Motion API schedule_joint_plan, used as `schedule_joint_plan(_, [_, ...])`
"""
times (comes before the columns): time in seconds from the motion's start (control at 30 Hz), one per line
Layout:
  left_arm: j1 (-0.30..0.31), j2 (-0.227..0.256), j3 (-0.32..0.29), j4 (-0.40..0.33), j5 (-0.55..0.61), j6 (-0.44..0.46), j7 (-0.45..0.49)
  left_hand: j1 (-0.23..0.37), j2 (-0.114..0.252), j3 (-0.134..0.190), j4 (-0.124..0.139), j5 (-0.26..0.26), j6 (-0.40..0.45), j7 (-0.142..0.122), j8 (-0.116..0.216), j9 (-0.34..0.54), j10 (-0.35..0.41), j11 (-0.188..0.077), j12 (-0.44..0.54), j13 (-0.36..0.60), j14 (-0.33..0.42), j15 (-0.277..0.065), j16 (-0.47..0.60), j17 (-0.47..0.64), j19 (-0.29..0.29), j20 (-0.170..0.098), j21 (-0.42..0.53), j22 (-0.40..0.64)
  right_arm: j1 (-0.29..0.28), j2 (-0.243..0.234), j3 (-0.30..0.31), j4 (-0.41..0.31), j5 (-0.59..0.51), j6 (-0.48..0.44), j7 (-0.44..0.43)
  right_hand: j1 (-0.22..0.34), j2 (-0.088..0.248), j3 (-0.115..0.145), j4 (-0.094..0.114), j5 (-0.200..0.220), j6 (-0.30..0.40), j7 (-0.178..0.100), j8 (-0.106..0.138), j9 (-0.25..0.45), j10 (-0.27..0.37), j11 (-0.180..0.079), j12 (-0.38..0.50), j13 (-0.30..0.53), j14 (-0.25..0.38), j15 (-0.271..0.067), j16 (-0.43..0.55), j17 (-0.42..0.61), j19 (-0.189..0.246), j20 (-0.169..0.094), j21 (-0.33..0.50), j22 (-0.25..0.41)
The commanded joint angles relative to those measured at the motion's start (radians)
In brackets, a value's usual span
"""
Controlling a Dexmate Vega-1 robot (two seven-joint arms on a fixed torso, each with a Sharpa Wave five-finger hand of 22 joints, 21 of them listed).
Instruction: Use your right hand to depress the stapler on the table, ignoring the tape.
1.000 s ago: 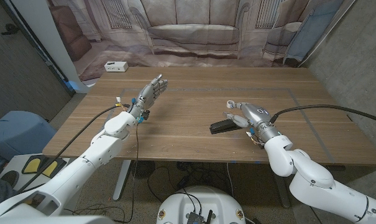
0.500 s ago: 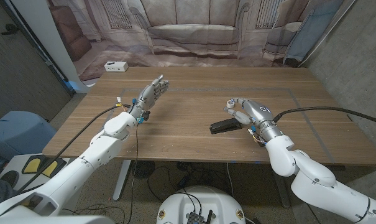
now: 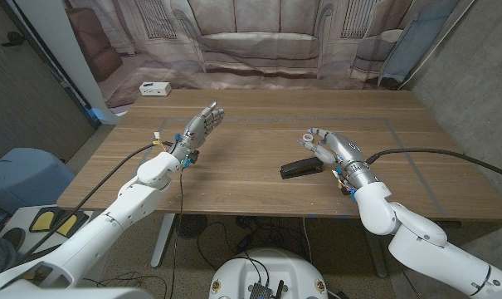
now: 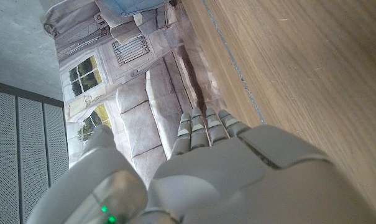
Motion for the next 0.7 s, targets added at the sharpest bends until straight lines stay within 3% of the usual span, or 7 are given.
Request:
schedule_joint_plan(0.03, [0.002, 0.002, -0.005, 0.006, -0.004, -0.011, -0.008, -0.008, 0.004, 0.0, -0.005, -0.001, 0.006, 0.001, 0.003, 0.004, 0.005, 0.003, -0.003, 0.0, 0.007, -0.002, 0.003, 0.004, 0.002, 0.002, 0.005, 0.006, -0.033, 0.058, 0.073, 0.066, 0.162, 0.171, -0.048, -0.002, -0.006, -0.001, -0.002, 0.0, 0.012, 0.001, 0.006, 0.002, 0.002, 0.009, 0.005, 0.002, 0.002, 0.008, 0.006, 0.002, -0.001, 0.01, -0.001, 0.003])
schedule_joint_plan(0.43, [-0.008, 0.007, -0.002, 0.009, -0.001, -0.009, -0.022, -0.009, 0.004, 0.0, -0.006, -0.001, 0.007, 0.002, 0.003, 0.004, 0.005, 0.004, -0.003, 0.0, 0.007, -0.003, 0.003, 0.004, 0.002, 0.001, 0.005, 0.006, -0.033, 0.114, 0.111, 0.135, 0.252, 0.305, -0.075, -0.004, -0.011, -0.005, -0.002, -0.001, 0.017, 0.006, 0.009, 0.002, 0.005, 0.008, 0.006, 0.002, 0.001, 0.01, 0.006, 0.002, -0.002, 0.01, -0.002, 0.003])
schedule_joint_plan(0.7, [-0.011, 0.008, -0.002, 0.009, -0.001, -0.008, -0.022, -0.01, 0.004, 0.0, -0.007, -0.001, 0.007, 0.002, 0.003, 0.004, 0.005, 0.002, -0.003, 0.0, 0.007, -0.001, 0.003, 0.005, 0.002, 0.001, 0.005, 0.006, -0.013, 0.139, 0.121, 0.179, 0.311, 0.38, -0.052, -0.004, -0.017, -0.009, -0.003, -0.002, 0.062, 0.01, 0.025, 0.002, 0.008, 0.013, 0.008, 0.002, 0.002, 0.014, 0.006, 0.002, 0.001, 0.015, -0.002, 0.003])
